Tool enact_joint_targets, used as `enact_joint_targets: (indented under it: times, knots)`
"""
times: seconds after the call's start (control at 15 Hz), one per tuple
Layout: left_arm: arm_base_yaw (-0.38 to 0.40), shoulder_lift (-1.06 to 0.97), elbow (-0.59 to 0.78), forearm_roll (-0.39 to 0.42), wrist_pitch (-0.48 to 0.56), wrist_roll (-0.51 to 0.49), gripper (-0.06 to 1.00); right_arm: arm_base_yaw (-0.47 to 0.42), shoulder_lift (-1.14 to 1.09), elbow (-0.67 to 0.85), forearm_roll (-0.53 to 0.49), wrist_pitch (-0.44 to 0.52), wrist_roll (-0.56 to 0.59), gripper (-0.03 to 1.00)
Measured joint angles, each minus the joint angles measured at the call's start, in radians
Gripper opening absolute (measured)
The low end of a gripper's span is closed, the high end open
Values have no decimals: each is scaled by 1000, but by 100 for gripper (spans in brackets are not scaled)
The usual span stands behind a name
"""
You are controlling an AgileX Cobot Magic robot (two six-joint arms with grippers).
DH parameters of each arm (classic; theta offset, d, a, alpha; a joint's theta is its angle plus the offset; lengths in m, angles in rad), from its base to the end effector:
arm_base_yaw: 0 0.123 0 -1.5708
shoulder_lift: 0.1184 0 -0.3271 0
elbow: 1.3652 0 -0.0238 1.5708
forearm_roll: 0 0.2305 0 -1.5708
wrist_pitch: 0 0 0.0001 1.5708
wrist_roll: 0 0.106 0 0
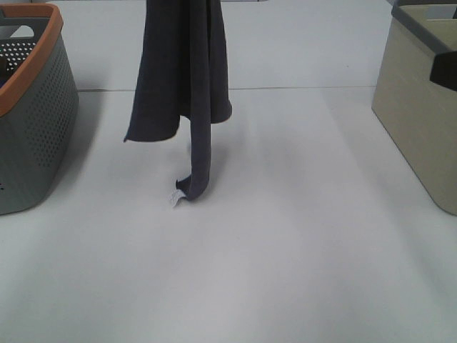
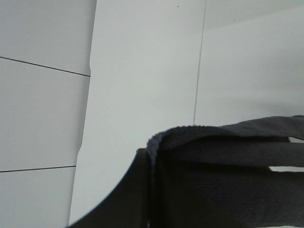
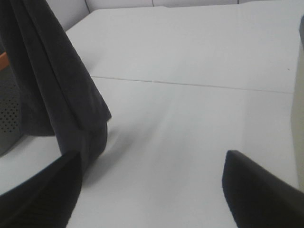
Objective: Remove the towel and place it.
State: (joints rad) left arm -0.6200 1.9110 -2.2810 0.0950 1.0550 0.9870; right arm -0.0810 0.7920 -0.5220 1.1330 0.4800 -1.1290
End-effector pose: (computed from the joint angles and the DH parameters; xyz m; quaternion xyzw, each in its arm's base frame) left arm 0.3538 -0.2419 0.4800 0.6365 0.6120 0.1319 0.4505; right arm 0.1222 0.0346 0.3253 -0.1031 0.8162 0.1444 0.5498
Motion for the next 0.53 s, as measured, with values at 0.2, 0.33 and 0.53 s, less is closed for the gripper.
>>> enact_joint_targets:
  times: [0.2,0.33,0.53]
  knots:
    - [-17,7,0,-2,3,-10,0,169,157,0,436,-90,-458,80]
    - [-18,7,0,-6,3,-37,0,295,283,-10,571,-170,-650,80]
    - [-18,13,0,-7,4,-87,0,436,515,-152,597,-209,-681,80]
